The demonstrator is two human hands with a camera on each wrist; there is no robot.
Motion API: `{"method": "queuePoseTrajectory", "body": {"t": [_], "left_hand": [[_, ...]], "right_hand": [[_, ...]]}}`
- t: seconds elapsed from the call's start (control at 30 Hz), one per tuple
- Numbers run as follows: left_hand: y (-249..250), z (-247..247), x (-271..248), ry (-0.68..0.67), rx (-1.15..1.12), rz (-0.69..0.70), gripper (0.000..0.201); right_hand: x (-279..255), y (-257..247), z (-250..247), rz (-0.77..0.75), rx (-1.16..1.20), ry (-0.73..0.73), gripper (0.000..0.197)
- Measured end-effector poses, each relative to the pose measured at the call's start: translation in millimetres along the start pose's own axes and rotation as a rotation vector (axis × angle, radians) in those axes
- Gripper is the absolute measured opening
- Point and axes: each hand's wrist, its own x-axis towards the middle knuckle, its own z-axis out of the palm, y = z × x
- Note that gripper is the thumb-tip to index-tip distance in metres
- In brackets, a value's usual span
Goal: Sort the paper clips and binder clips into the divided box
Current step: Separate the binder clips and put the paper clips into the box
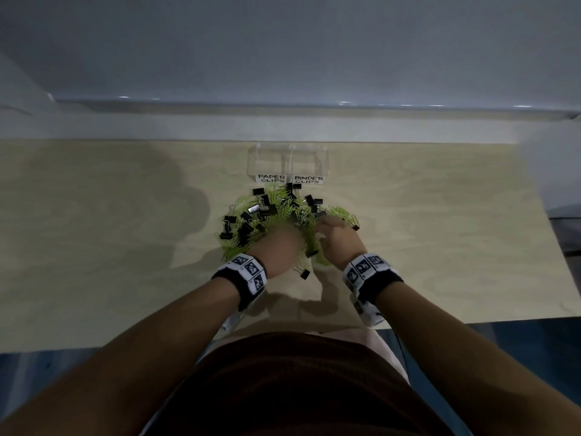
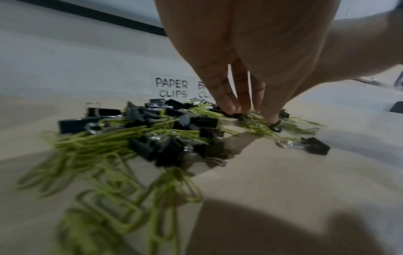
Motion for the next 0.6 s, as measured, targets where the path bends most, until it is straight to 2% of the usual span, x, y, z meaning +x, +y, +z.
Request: {"method": "queuePoseTrajectory", "body": {"t": [0.07,0.13,0.2,0.3,0.4,0.47,0.6], "left_hand": [[8.4,5.0,4.9,-0.072,0.034,0.022,0.037],[8.1,8.3,6.3,-0.069,0.068,0.032,0.04],[1.4,10.2,6.1,-0.058,0.074,0.027,0.04],[-12.1,10.2,5.2,-0.085,0.025,-0.029,0.028],[-18.6,9.4,1.7,-0.055,-0.01,-0.053,0.016],[-20.0,11.1,1.5,-0.053,0.019,-0.057,0.016],[-24.4,17.2,0.5,-0.038,0.098,-0.046,0.02]], "right_hand": [[10.9,-3.9,0.7,-0.047,-0.073,-0.111,0.043],[19.5,-4.2,-2.4,-0.065,-0.162,-0.222,0.04],[24.2,-0.9,-3.5,-0.072,-0.191,-0.252,0.036],[26.8,9.9,1.3,-0.106,-0.196,-0.204,0.027],[24.1,19.0,4.2,-0.137,-0.194,-0.157,0.018],[20.5,22.8,4.1,-0.142,-0.213,-0.116,0.011],[15.2,23.1,3.6,-0.133,-0.196,-0.095,0.015]]}}
